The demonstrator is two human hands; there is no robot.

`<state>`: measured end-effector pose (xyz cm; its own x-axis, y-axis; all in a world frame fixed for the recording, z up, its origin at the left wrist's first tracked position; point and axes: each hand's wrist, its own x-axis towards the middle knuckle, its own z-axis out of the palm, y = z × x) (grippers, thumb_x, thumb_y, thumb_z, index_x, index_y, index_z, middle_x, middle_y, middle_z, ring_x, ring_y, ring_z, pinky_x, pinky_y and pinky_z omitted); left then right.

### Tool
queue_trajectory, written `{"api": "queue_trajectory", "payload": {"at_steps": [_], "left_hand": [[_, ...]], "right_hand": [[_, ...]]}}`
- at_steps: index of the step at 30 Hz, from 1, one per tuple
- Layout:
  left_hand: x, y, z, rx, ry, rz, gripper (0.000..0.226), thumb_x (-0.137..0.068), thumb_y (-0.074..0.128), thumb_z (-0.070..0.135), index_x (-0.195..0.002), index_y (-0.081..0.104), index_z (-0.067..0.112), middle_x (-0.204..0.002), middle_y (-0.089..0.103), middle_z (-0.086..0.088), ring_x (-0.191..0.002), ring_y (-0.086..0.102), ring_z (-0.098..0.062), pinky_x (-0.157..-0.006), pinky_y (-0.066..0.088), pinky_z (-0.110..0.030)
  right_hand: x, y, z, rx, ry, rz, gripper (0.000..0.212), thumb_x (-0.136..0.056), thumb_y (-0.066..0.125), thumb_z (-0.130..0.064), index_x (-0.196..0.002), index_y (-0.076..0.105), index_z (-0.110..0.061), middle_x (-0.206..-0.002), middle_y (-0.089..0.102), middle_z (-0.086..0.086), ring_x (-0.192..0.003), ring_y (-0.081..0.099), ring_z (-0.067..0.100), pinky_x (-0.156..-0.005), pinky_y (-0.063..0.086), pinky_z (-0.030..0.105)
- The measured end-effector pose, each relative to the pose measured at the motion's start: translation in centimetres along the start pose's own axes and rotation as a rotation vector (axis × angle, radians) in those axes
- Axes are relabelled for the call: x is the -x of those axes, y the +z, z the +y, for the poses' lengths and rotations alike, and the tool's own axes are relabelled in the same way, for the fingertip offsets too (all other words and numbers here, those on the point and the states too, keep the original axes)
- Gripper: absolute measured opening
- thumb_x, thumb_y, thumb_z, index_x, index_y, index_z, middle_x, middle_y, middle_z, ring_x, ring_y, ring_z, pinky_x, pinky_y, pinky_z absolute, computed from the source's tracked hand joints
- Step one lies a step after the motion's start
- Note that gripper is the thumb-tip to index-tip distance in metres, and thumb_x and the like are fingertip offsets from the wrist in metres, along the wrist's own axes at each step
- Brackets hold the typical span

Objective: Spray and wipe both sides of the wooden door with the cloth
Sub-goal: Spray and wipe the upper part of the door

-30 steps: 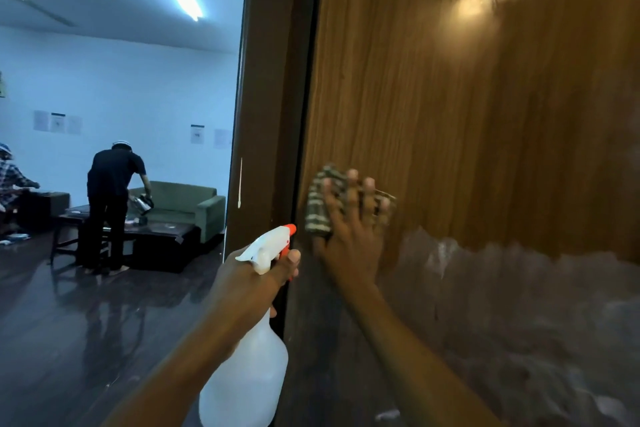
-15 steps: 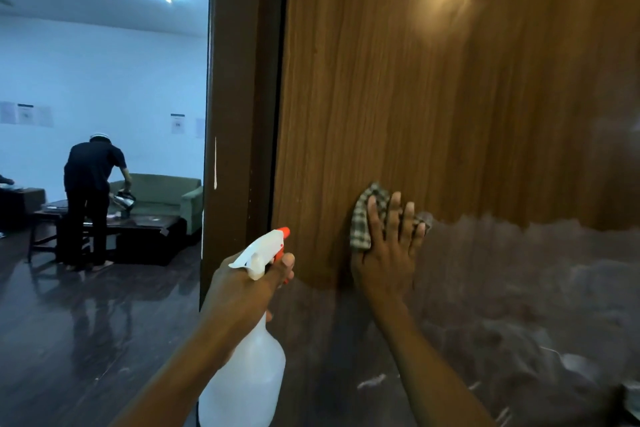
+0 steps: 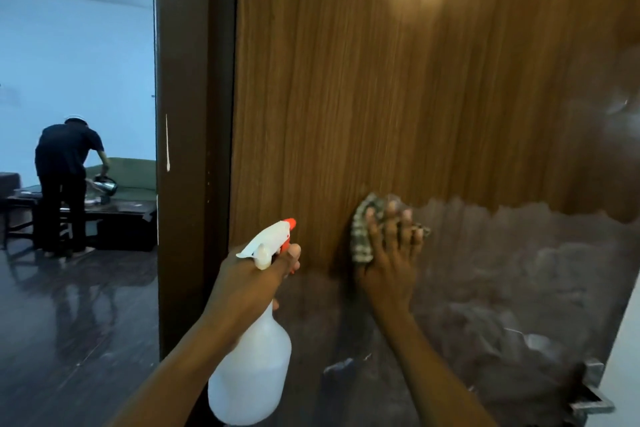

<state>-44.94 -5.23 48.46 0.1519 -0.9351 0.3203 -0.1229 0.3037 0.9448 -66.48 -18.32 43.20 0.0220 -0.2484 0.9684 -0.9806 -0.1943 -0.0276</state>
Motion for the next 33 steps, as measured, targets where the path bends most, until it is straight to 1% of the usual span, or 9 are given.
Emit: {"api": "queue_trajectory", "payload": {"at_steps": [4,6,9,11,15,20,27,29,33], "left_hand": [[-0.7,2.1,0.7,-0.037,0.012,0.029,0.026,-0.075,0.065,0.047,-0.095,0.058,0.032,-0.094,0.069,0.006,-0.089,0.065,-0.014,-0.065,0.055,-0.032],[-0.9,3.1,1.3,-0.07,0.046,0.036,0.039,-0.073,0.063,0.053,-0.104,0.061,0.03,-0.092,0.071,0.005,-0.09,0.066,-0.014,-0.066,0.058,-0.036],[-1.2,4.7,1.3,-0.101,0.105,0.043,0.034,-0.083,0.063,0.046,-0.113,0.061,0.032,-0.087,0.072,0.004,-0.085,0.066,-0.013,-0.055,0.055,-0.031],[-1.2,5.6,1.2,-0.093,0.088,0.056,0.026,-0.083,0.063,0.045,-0.105,0.062,0.032,-0.087,0.072,0.002,-0.085,0.067,-0.014,-0.055,0.053,-0.03],[-0.7,7.0,0.5,-0.097,0.048,0.045,0.039,-0.079,0.063,0.049,-0.109,0.063,0.024,-0.093,0.071,0.004,-0.09,0.066,-0.016,-0.056,0.051,-0.028],[-0.6,9.1,0.7,-0.122,0.039,0.041,0.052,-0.07,0.058,0.057,-0.11,0.062,0.023,-0.097,0.07,0.005,-0.09,0.066,-0.016,-0.058,0.051,-0.026],[-0.3,13.9,2.0,-0.114,0.069,0.051,0.045,-0.079,0.061,0.049,-0.116,0.06,0.023,-0.098,0.07,0.005,-0.089,0.065,-0.013,-0.054,0.048,-0.023],[0.0,15.2,1.8,-0.111,0.055,0.034,0.055,-0.071,0.059,0.056,-0.114,0.061,0.021,-0.1,0.07,0.004,-0.09,0.065,-0.014,-0.057,0.049,-0.021],[0.9,17.7,0.6,-0.092,-0.049,0.08,0.057,-0.073,0.066,0.048,-0.122,0.055,0.021,-0.115,0.065,-0.001,-0.1,0.062,-0.017,-0.073,0.05,-0.025]], "right_hand": [[-6.3,-1.5,-0.5,-0.023,0.227,0.067,0.065,-0.094,0.043,-0.041,-0.155,0.027,-0.023,-0.163,0.017,0.01,-0.15,0.01,0.034,-0.118,0.011,0.06],[-6.8,-1.5,-1.2,-0.021,0.057,0.042,0.066,-0.092,0.046,-0.044,-0.154,0.029,-0.026,-0.162,0.015,0.009,-0.15,0.01,0.035,-0.119,0.008,0.058],[-3.0,-0.8,0.0,-0.017,-0.345,-0.021,0.063,-0.093,0.053,-0.044,-0.151,0.036,-0.026,-0.16,0.023,0.008,-0.149,0.017,0.034,-0.118,0.014,0.058],[0.4,-0.3,2.6,-0.013,-0.394,-0.059,0.058,-0.097,0.051,-0.046,-0.15,0.039,-0.025,-0.159,0.027,0.008,-0.148,0.02,0.033,-0.117,0.019,0.059],[3.0,-0.4,8.4,0.036,-0.071,-0.027,0.053,-0.1,0.04,-0.04,-0.15,0.038,-0.023,-0.159,0.026,0.012,-0.148,0.02,0.036,-0.113,0.025,0.062],[-4.3,-2.1,9.2,-0.006,0.287,0.033,0.065,-0.095,0.044,-0.042,-0.155,0.027,-0.022,-0.163,0.016,0.011,-0.15,0.012,0.035,-0.118,0.011,0.059],[0.9,-1.2,10.8,0.004,-0.371,-0.091,0.059,-0.097,0.048,-0.046,-0.151,0.036,-0.026,-0.161,0.023,0.008,-0.149,0.018,0.033,-0.117,0.018,0.058],[3.3,-1.0,14.2,0.018,-0.309,-0.093,0.061,-0.096,0.051,-0.043,-0.152,0.034,-0.025,-0.162,0.02,0.008,-0.149,0.018,0.033,-0.118,0.017,0.057],[2.9,-2.0,20.1,0.026,0.073,-0.08,0.065,-0.093,0.042,-0.037,-0.153,0.03,-0.018,-0.161,0.017,0.015,-0.149,0.012,0.037,-0.116,0.015,0.062]]}}
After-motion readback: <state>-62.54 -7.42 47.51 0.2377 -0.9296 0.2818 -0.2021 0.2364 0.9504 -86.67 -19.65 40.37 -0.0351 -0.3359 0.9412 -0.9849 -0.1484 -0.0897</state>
